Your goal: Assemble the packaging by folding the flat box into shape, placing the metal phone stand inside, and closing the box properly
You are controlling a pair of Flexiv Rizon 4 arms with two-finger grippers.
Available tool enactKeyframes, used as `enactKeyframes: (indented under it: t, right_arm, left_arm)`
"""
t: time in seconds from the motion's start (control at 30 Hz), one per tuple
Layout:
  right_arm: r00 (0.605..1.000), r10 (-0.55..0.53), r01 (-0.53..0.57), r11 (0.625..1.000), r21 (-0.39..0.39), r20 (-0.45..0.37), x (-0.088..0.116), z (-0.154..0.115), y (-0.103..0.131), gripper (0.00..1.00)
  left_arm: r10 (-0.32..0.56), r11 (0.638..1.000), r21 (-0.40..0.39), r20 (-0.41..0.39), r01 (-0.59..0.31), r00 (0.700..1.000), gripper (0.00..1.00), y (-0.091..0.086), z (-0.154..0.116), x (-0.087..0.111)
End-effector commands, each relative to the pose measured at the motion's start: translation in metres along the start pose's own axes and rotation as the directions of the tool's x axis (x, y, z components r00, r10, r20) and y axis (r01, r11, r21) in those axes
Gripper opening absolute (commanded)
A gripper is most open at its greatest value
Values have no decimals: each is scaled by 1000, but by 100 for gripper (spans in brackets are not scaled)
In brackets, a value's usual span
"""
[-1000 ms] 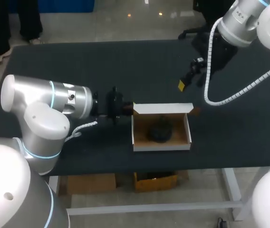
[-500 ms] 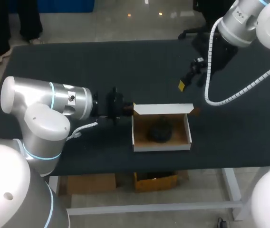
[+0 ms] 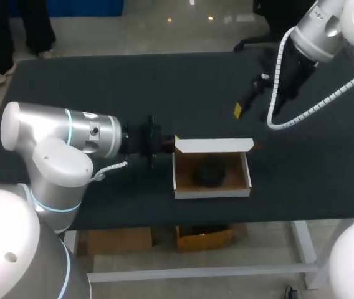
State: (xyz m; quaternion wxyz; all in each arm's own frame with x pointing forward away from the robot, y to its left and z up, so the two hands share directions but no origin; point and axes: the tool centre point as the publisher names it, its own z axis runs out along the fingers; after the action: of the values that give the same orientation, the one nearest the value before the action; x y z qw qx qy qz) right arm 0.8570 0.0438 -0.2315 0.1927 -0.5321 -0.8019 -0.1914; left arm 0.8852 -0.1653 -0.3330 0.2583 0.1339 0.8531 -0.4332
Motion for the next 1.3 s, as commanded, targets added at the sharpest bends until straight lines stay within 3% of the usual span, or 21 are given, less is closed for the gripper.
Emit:
enactKeyframes:
  t: [0.03,0.33,0.53,0.97,1.03,1.3]
  right_arm:
    - [999,29,-28,999,37,-32,-3,-7,0,100]
    - [990,138,-134,984,120,-25,-2,2,-10,100]
    - [959,282,-279,942,186,9,-5,15,-16,100]
    - [959,282,-279,942,186,9,-5,15,-16,100]
    - [960,279,-273,938,215,2,-2,18,-14,100]
    - [926,360,-379,886,267,116,-1,27,-21,100]
  left_arm:
    - [29,1000,-9,37,-29,999,0,-1,3,11]
    - [96,995,-43,69,-93,993,0,1,3,20]
    - [109,993,-51,77,-105,991,0,3,4,22]
    - [125,992,-45,92,-121,988,0,8,2,24]
    - [131,991,-44,94,-127,987,0,8,2,25]
    - [156,988,-37,113,-153,981,0,9,-2,27]
